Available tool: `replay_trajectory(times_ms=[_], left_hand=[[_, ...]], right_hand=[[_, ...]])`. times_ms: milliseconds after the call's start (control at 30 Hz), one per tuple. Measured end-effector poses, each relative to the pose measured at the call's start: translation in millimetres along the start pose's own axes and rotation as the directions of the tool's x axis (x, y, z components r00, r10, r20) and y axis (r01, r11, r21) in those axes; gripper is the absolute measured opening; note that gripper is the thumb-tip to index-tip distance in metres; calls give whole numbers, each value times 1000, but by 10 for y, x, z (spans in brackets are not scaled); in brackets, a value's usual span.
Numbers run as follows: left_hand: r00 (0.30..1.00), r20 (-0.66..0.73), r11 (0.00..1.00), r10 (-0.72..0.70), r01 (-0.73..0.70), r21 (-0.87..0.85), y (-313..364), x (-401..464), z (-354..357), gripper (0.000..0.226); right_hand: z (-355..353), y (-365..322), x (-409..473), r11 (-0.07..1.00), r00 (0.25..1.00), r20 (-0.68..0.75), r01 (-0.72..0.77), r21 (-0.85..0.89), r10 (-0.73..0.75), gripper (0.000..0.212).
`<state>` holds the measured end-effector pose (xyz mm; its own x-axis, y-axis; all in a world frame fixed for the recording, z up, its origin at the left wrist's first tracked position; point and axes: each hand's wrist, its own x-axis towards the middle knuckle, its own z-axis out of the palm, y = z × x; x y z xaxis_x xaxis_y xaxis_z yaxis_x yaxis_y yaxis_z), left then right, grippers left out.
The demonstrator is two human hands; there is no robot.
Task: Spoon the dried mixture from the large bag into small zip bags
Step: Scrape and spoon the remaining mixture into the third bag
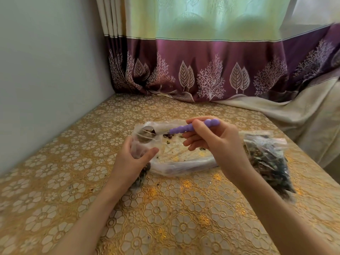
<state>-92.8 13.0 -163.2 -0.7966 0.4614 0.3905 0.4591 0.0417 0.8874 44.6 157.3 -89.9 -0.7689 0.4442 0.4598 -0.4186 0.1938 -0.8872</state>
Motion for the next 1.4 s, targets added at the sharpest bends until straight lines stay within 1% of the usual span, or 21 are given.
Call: replay_trajectory(times_ms=[67, 133, 267, 333, 400, 500, 567, 633, 700, 767, 833, 967, 1033, 1100, 1200, 1267, 1333, 1400], left_hand=[[1000, -11, 1000, 9, -9, -29, 29, -8, 0, 44], [1000, -27, 998, 15, -16, -58, 48, -15, -2, 41], [998, -44, 997, 46, -49, -65, 71, -17, 0, 37], [997, -41, 997, 58, -60, -56, 70, -10, -3, 36], [997, -33, 996, 64, -66, -57, 64, -4, -12, 34], [997, -25, 995, 80, -81, -52, 60, -2, -16, 32], [997, -22, 996, 79, -80, -25, 45, 1, -15, 32], [998, -16, 998, 67, -67, 21, 6, 2, -10, 35], [998, 12, 990, 63, -64, 122, -29, -3, -2, 41], [994, 66, 969, 88, -101, 224, -52, -13, 16, 38], [991, 110, 950, 81, -110, 293, -74, -24, 34, 36], [987, 144, 893, 66, -123, 433, -91, -28, 39, 33], [984, 153, 854, 88, -153, 497, -77, -35, 47, 34], [984, 148, 836, 99, -163, 525, -84, -36, 55, 30], [983, 154, 814, 102, -171, 555, -94, -31, 54, 30], [982, 168, 810, 92, -172, 560, -97, -31, 47, 33], [981, 175, 809, 80, -167, 564, -106, -31, 43, 34], [981, 176, 802, 81, -169, 573, -115, -28, 48, 34]], right_hand=[[3, 3, 1, 998, 999, 42, 26, -50, -24, 13], [-7, -1, 1, 997, 997, 67, 45, -63, -40, 14], [-56, 17, 13, 999, 995, 97, 39, -32, -36, 16], [-91, 27, 26, 1000, 997, 74, 21, 18, -23, 17], [-141, 27, 48, 996, 1000, 8, 5, 87, -6, 16], [-269, 41, 85, 983, 987, -155, -16, 183, 45, 20], [-370, 98, 92, 984, 955, -282, -52, 168, 98, 26], [-461, 195, 65, 991, 914, -386, -98, 88, 124, 29], [-531, 301, 9, 992, 890, -444, -126, -19, 104, 31], [-585, 392, -56, 982, 879, -474, -135, -129, 58, 35], [-630, 463, -108, 961, 872, -489, -135, -243, -1, 37], [-681, 529, -160, 894, 856, -498, -110, -435, -137, 35], [-692, 525, -182, 846, 846, -487, -83, -526, -220, 33], [-698, 521, -202, 770, 841, -448, -61, -635, -303, 31], [-679, 529, -214, 608, 846, -348, -35, -793, -405, 34], [-659, 536, -195, 495, 848, -275, -17, -869, -454, 31], [-632, 545, -165, 446, 860, -241, -18, -895, -450, 25], [-613, 566, -128, 438, 867, -235, -22, -899, -440, 25]])
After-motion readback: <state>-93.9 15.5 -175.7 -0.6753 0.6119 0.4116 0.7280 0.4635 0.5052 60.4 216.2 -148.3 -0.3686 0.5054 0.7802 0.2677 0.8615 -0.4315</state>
